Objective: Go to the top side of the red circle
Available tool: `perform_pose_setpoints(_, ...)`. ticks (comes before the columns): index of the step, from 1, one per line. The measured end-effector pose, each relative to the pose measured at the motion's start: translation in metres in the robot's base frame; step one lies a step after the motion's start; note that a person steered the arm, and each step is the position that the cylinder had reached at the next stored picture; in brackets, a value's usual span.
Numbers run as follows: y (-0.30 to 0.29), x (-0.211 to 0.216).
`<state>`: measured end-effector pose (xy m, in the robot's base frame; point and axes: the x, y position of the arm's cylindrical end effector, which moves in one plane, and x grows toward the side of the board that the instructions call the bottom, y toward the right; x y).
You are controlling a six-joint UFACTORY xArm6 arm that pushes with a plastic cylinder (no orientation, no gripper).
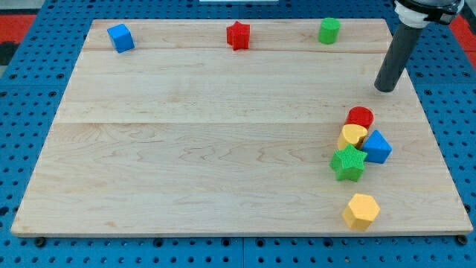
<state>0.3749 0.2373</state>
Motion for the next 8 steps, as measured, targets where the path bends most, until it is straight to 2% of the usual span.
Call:
perform_pose_setpoints(2, -0.002, 0.0)
perform_pose_setpoints(8, -0.054, -0.002)
